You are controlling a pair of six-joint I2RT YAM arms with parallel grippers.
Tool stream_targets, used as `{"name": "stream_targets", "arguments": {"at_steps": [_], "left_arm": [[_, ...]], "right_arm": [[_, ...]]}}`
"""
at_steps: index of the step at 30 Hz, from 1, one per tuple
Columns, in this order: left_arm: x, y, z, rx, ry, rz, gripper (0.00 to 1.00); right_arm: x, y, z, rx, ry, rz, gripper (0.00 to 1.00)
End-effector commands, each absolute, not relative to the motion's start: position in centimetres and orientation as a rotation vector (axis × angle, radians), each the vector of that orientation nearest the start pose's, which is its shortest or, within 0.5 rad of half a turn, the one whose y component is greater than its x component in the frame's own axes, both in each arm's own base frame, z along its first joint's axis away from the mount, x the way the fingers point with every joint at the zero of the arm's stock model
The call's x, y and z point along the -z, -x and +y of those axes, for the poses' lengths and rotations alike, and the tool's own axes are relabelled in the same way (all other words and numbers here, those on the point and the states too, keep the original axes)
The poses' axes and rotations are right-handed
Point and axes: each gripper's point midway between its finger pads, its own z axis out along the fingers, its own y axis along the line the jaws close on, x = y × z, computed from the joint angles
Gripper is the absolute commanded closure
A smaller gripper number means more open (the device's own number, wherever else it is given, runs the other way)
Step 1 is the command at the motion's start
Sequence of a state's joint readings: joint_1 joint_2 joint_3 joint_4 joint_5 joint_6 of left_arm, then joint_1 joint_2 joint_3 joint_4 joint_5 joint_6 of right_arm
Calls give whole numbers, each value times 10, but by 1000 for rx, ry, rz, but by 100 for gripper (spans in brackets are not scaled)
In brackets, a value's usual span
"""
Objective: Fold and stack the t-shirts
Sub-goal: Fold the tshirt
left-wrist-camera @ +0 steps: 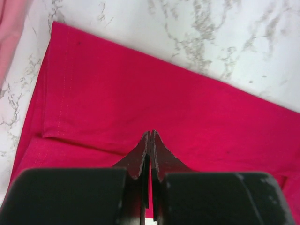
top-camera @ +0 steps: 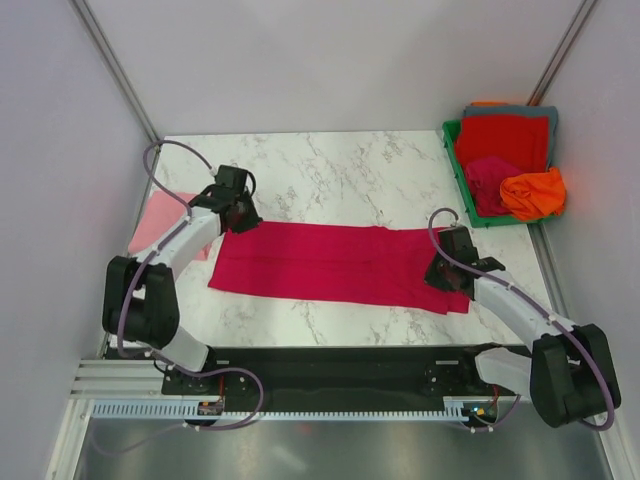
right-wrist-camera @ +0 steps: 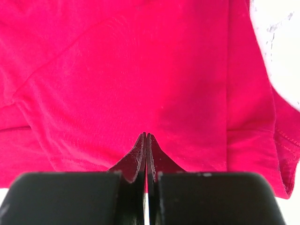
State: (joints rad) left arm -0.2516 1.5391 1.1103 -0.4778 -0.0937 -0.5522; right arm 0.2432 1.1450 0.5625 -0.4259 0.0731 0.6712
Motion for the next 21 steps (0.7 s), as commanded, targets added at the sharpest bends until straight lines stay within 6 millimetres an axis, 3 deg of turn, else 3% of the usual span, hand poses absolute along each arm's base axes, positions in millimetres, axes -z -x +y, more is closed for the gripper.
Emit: {"name": "stream_targets", "arguments": {"at_steps": [1, 2, 5, 6, 9, 12, 17, 19, 20, 21], "left_arm": [[-81, -374, -90, 127, 418, 2538, 98], [-64, -374, -89, 101, 432, 2580, 98], [-44, -378, -90, 73, 449, 2628, 98], [-28, -377, -89, 49, 458, 2667, 98], [-10, -379, -86, 9, 474, 2702, 98], [-2, -376, -83, -19, 494, 2717, 98], [14, -355, -80, -52, 568, 2766, 98], [13, -345, -78, -52, 589, 2767, 98], [13, -341, -79, -48, 600, 2766, 98], [13, -336, -80, -46, 621, 2763, 98]], "right_arm": [[-57, -272, 73, -211, -601, 2439, 100], [-51, -272, 73, -196, -603, 2460, 100], [-47, -280, 73, -173, -589, 2471, 100], [-47, -283, 73, -170, -580, 2471, 100], [-39, -289, 73, -143, -583, 2488, 100], [-29, -294, 70, -97, -585, 2508, 100], [-6, -310, 64, -26, -633, 2531, 100], [-7, -329, 65, -44, -661, 2514, 100], [3, -332, 64, -30, -672, 2537, 100], [-3, -348, 63, -42, -687, 2511, 100]]}}
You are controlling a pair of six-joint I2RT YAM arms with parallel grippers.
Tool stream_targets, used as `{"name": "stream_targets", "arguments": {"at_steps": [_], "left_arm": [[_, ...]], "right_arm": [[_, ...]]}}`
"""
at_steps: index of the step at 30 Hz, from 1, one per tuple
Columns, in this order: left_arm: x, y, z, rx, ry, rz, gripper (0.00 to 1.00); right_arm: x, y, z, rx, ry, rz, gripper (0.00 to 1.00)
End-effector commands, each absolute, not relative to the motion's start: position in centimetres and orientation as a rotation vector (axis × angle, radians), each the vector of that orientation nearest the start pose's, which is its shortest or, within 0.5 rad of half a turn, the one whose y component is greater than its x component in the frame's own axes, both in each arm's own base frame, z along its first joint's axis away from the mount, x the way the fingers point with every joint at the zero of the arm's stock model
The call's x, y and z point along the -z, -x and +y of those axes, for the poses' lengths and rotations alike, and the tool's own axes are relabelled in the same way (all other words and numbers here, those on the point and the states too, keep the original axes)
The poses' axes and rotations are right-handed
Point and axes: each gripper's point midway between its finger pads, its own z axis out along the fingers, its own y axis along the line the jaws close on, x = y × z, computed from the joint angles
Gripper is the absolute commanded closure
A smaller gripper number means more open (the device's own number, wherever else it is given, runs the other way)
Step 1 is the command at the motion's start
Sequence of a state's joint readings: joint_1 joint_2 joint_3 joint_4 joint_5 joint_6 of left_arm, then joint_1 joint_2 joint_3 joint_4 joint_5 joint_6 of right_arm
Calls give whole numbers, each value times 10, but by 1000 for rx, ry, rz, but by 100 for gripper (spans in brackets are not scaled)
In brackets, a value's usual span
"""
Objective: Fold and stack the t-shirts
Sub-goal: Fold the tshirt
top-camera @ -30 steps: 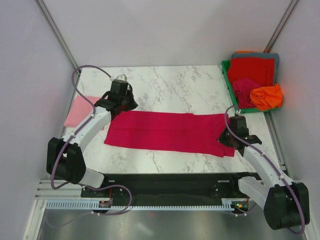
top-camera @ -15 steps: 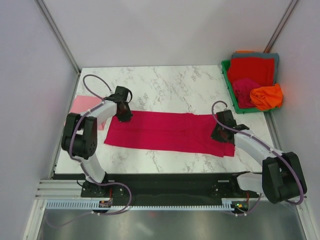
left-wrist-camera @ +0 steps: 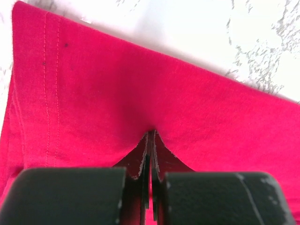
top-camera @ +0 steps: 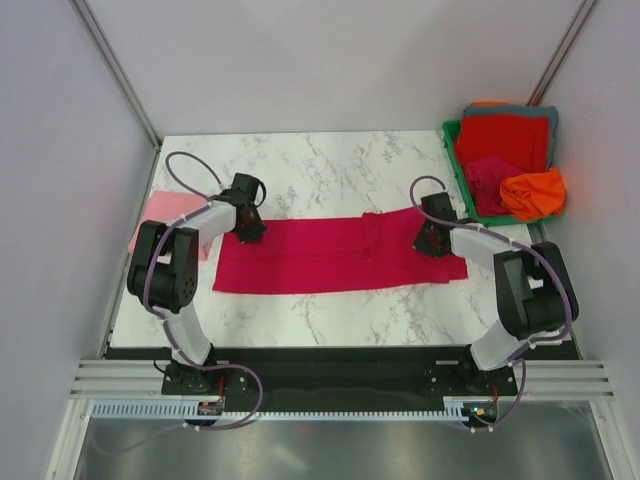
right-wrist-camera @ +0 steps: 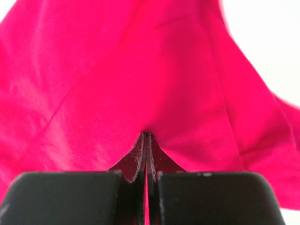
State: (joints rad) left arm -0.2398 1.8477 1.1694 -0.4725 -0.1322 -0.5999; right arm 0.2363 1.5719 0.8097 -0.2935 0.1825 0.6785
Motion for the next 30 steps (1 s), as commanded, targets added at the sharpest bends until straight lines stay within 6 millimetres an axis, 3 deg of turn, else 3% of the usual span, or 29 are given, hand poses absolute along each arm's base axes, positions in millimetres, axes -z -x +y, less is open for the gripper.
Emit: {"name": "stream_targets", "arguments": {"at_steps": [1, 2, 3, 4, 5, 6, 7, 8, 9, 10, 11, 12, 14, 16, 17, 18, 19, 21, 22, 23, 25, 26, 28, 30], "left_arm": [[19, -321, -79, -72, 630, 2783, 98], [13, -318, -83, -43, 664, 2755, 98], [13, -312, -87, -26, 674, 2755, 98], [15, -297, -92, -39, 655, 2770, 98], [14, -292, -98, -22, 680, 2758, 98], [7, -289, -104, 10, 682, 2735, 98], [10, -276, -114, 24, 651, 2756, 98], [10, -271, -121, 42, 667, 2752, 98], [10, -264, -126, 56, 663, 2756, 98], [10, -255, -140, 77, 619, 2772, 98], [10, -251, -146, 92, 631, 2771, 98], [13, -242, -150, 88, 626, 2778, 98], [17, -226, -167, 108, 604, 2799, 98], [25, -208, -180, 130, 564, 2833, 98], [27, -203, -186, 151, 578, 2837, 98], [29, -198, -190, 166, 572, 2844, 98], [28, -195, -208, 247, 515, 2841, 98], [26, -189, -224, 300, 475, 2852, 98], [25, -180, -236, 324, 444, 2870, 98], [23, -176, -243, 342, 430, 2875, 98], [18, -161, -263, 389, 409, 2882, 98], [14, -157, -273, 426, 399, 2872, 98], [10, -142, -291, 479, 403, 2873, 98], [3, -138, -303, 527, 403, 2853, 98]], "right_arm": [[-2, -357, 63, -46, -697, 2503, 100], [10, -360, 65, -46, -709, 2536, 100], [1, -382, 68, -74, -715, 2503, 100], [1, -391, 70, -80, -714, 2501, 100], [13, -398, 72, -69, -714, 2525, 100], [1, -422, 77, -95, -702, 2490, 100], [3, -429, 78, -84, -702, 2502, 100], [19, -434, 79, -63, -699, 2536, 100], [8, -455, 84, -91, -673, 2518, 100], [10, -464, 87, -94, -666, 2520, 100], [25, -468, 89, -91, -667, 2550, 100], [15, -487, 101, -155, -643, 2529, 100], [18, -508, 113, -198, -598, 2528, 100], [20, -518, 122, -204, -563, 2534, 100], [31, -519, 126, -194, -553, 2554, 100], [22, -532, 135, -212, -529, 2535, 100], [21, -536, 141, -220, -514, 2532, 100], [23, -548, 156, -240, -481, 2534, 100], [35, -549, 162, -241, -462, 2556, 100], [23, -562, 174, -262, -432, 2526, 100], [35, -562, 185, -258, -406, 2556, 100], [27, -570, 197, -281, -375, 2535, 100], [35, -570, 207, -290, -356, 2548, 100], [30, -575, 221, -327, -337, 2531, 100]]}}
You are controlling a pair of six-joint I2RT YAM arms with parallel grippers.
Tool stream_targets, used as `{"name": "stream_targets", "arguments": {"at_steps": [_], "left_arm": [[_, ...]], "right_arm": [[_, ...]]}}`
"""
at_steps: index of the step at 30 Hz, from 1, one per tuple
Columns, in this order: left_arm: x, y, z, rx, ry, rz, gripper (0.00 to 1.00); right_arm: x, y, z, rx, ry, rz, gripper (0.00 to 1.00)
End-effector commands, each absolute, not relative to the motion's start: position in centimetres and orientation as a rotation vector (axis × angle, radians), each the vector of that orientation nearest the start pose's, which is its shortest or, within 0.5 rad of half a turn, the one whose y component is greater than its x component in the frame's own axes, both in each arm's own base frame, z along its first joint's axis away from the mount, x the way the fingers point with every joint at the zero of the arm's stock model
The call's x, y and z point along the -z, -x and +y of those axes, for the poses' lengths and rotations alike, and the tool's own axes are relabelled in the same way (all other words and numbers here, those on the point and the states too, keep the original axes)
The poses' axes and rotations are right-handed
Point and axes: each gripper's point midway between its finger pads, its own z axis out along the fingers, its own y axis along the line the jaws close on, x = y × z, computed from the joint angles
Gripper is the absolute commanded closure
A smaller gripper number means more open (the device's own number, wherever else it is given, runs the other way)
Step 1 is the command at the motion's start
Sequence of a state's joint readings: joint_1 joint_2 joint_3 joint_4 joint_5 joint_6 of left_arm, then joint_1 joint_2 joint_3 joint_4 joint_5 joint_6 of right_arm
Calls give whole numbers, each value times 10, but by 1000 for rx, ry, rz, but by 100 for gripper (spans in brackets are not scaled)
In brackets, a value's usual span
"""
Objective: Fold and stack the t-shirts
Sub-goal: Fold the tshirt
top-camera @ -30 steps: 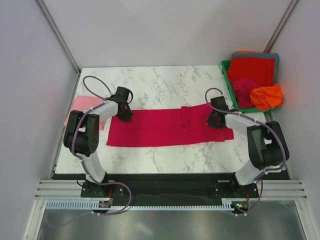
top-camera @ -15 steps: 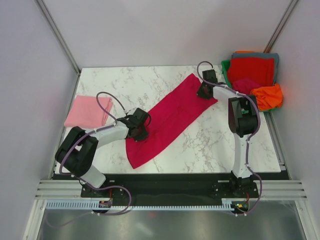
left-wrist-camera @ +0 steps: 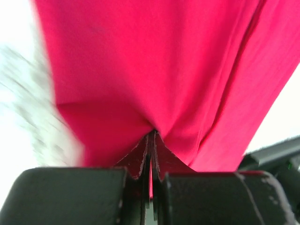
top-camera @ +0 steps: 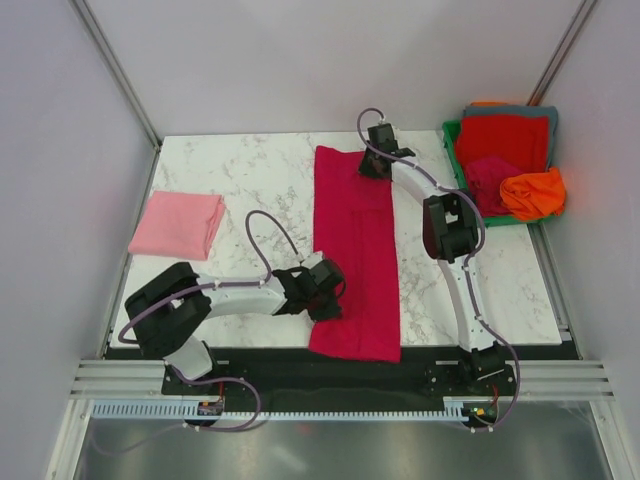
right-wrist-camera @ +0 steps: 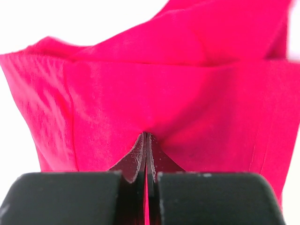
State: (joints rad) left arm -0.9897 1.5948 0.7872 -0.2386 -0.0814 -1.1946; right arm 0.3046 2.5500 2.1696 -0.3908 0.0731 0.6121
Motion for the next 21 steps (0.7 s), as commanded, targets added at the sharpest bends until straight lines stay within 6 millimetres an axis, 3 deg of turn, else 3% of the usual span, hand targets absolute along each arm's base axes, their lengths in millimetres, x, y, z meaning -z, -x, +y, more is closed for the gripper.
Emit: {"name": "stream_targets", "arguments": {"at_steps": [1, 5, 8, 12, 13, 15, 16, 18, 19, 20, 21], "left_arm": [[-1, -134, -309, 547, 384, 2842, 98], [-30, -130, -318, 644, 332, 2755, 98], [-48, -125, -314, 711, 308, 2712, 92], [-59, -123, -295, 737, 310, 2653, 87], [-69, -125, -291, 760, 303, 2621, 85], [-71, -128, -279, 740, 304, 2583, 77], [-74, -130, -274, 739, 299, 2568, 74], [-82, -132, -266, 762, 296, 2536, 70], [-82, -136, -261, 759, 295, 2522, 69], [-86, -137, -257, 776, 297, 2506, 68], [-86, -136, -255, 784, 291, 2506, 68]], "right_arm": [[32, -576, 224, -337, -330, 2529, 100], [17, -587, 229, -359, -306, 2491, 100], [-1, -592, 234, -394, -264, 2461, 96], [-39, -590, 248, -514, -186, 2414, 68], [-63, -590, 250, -536, -166, 2377, 64], [-76, -584, 248, -539, -153, 2361, 56], [-102, -582, 248, -551, -140, 2323, 55], [-110, -571, 242, -539, -115, 2328, 53], [-135, -567, 240, -543, -108, 2292, 53], [-126, -555, 234, -527, -99, 2324, 54], [-131, -549, 234, -533, -88, 2316, 55]]}}
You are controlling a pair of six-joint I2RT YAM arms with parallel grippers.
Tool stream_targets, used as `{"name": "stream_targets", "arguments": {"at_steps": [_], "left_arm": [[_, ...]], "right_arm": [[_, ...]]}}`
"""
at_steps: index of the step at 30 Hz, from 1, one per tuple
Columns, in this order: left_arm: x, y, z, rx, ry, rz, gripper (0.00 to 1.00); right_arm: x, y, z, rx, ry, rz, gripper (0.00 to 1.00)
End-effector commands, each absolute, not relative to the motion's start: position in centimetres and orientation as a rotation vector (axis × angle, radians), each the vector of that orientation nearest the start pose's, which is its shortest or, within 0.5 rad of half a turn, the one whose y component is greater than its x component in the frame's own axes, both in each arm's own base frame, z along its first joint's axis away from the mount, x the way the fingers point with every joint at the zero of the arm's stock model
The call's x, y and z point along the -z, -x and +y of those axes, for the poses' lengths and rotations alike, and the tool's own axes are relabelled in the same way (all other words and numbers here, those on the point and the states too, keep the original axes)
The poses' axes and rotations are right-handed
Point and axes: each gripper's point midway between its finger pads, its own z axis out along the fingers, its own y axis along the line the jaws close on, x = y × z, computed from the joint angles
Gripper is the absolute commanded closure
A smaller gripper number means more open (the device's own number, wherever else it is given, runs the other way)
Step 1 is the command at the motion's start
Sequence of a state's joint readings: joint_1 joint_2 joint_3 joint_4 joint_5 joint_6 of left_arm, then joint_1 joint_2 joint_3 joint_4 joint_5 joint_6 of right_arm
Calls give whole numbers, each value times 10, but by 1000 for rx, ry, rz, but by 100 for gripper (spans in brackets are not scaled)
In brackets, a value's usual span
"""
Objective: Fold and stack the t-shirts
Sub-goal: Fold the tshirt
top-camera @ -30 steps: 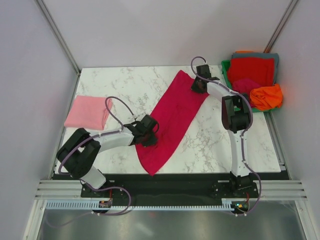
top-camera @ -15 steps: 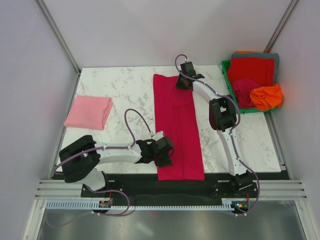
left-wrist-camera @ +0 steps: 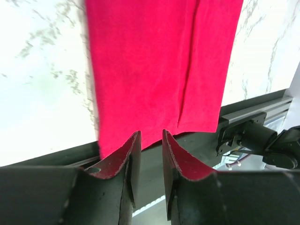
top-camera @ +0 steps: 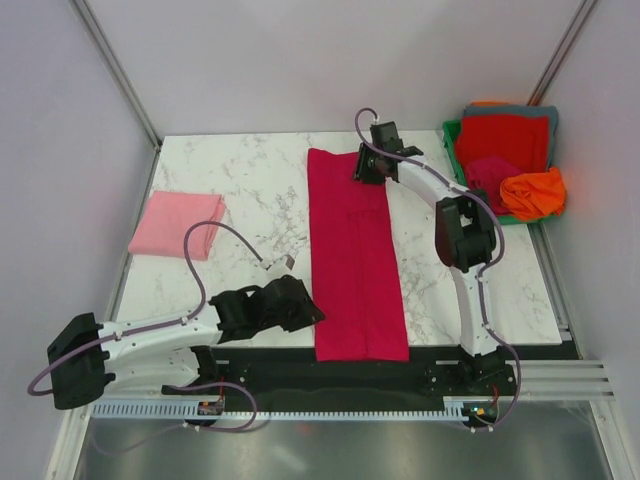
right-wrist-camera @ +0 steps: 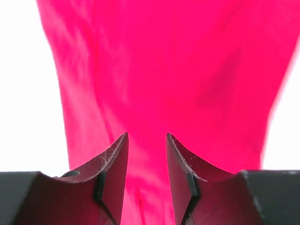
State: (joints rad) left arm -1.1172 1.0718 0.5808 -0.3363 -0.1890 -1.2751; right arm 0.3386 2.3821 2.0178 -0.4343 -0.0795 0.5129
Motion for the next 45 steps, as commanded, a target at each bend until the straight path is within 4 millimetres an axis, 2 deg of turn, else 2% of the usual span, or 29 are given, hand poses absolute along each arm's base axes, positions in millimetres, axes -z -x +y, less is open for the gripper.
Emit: {"name": "stream_targets", "arguments": {"at_steps": [1, 2, 3, 4, 5, 6, 7, 8, 9, 10, 11, 13, 14, 15, 16, 20, 23, 24, 25, 27, 28, 29, 32, 34, 36, 37, 38, 41, 45], "left_arm": [[-86, -139, -251, 781, 290, 2501, 68], [-87, -139, -250, 787, 287, 2497, 67], [-85, -138, -248, 793, 282, 2501, 65], [-83, -138, -246, 787, 278, 2507, 65], [-80, -137, -245, 785, 273, 2516, 64], [-77, -134, -246, 791, 262, 2535, 63], [-75, -132, -247, 792, 249, 2545, 58], [-74, -131, -247, 795, 241, 2554, 57], [-69, -128, -248, 795, 230, 2575, 50], [-67, -127, -248, 792, 220, 2582, 46], [-63, -126, -246, 777, 218, 2593, 41], [-56, -130, -244, 749, 224, 2605, 38], [-53, -131, -244, 753, 220, 2611, 38], [-52, -133, -246, 786, 228, 2624, 39], [-49, -136, -249, 800, 218, 2626, 40], [-47, -142, -253, 808, 207, 2622, 44], [-53, -151, -256, 806, 189, 2602, 57], [-55, -158, -254, 795, 201, 2588, 72], [-58, -163, -253, 788, 187, 2575, 81], [-68, -179, -253, 789, 203, 2552, 95], [-69, -185, -252, 778, 181, 2550, 98], [-79, -194, -257, 791, 177, 2531, 98], [-82, -213, -260, 746, 162, 2530, 98], [-70, -223, -261, 685, 153, 2567, 98], [-77, -238, -271, 688, 143, 2564, 98], [-64, -242, -274, 651, 140, 2602, 98], [-71, -254, -282, 662, 139, 2584, 98], [-61, -271, -295, 657, 133, 2628, 98], [-53, -292, -297, 617, 156, 2648, 98]], "right_arm": [[-154, -540, 230, -542, -81, 2282, 55], [-136, -523, 225, -531, -82, 2333, 56], [-137, -513, 224, -541, -77, 2340, 58], [-155, -501, 220, -554, -72, 2316, 59], [-131, -478, 214, -533, -76, 2385, 58], [-148, -466, 207, -529, -81, 2358, 57], [-145, -453, 203, -517, -82, 2369, 56], [-115, -424, 194, -483, -88, 2444, 54], [-133, -413, 188, -483, -86, 2390, 52], [-127, -399, 183, -469, -91, 2399, 51], [-98, -373, 172, -430, -105, 2465, 51], [-97, -352, 160, -409, -116, 2467, 51], [-79, -334, 154, -392, -115, 2513, 51], [-79, -326, 152, -400, -110, 2512, 51], [-65, -310, 150, -405, -104, 2552, 52], [-53, -289, 151, -452, -93, 2551, 56], [-56, -284, 152, -467, -81, 2528, 67], [-56, -284, 152, -467, -78, 2525, 70], [-60, -287, 154, -475, -75, 2514, 73], [-63, -289, 157, -486, -58, 2516, 83], [-63, -290, 158, -487, -54, 2516, 87], [-68, -295, 162, -494, -44, 2505, 90], [-70, -300, 166, -488, -34, 2507, 99], [-68, -306, 169, -478, -24, 2512, 100], [-63, -310, 170, -467, -20, 2526, 100], [-65, -314, 173, -468, -15, 2520, 100], [-64, -316, 175, -468, -7, 2522, 100], [-62, -325, 180, -464, 3, 2523, 100], [-55, -333, 187, -471, 10, 2540, 100]]}}
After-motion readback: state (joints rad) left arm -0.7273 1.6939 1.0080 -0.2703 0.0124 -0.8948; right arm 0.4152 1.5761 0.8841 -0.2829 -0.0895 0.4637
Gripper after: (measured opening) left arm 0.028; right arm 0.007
